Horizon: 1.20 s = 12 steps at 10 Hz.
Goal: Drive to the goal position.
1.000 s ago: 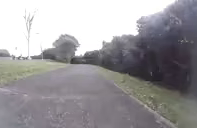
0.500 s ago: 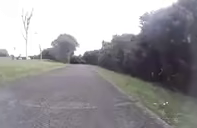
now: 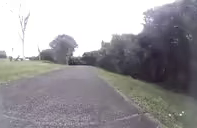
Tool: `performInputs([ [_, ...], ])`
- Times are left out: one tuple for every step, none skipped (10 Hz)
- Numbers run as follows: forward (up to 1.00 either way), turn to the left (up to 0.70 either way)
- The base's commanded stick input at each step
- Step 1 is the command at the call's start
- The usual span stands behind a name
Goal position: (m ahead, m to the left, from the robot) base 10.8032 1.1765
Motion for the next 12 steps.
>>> performInputs([
  [0.7,0.0],
  [0.7,0.0],
  [0.7,0.0],
  [0.7,0.0],
  [0.7,0.0],
  [0.7,0.0],
  [0.7,0.0],
  [0.7,0.0],
  [0.7,0.18],
  [0.7,0.27],
  [0.7,0.27],
  [0.7,0.27],
])
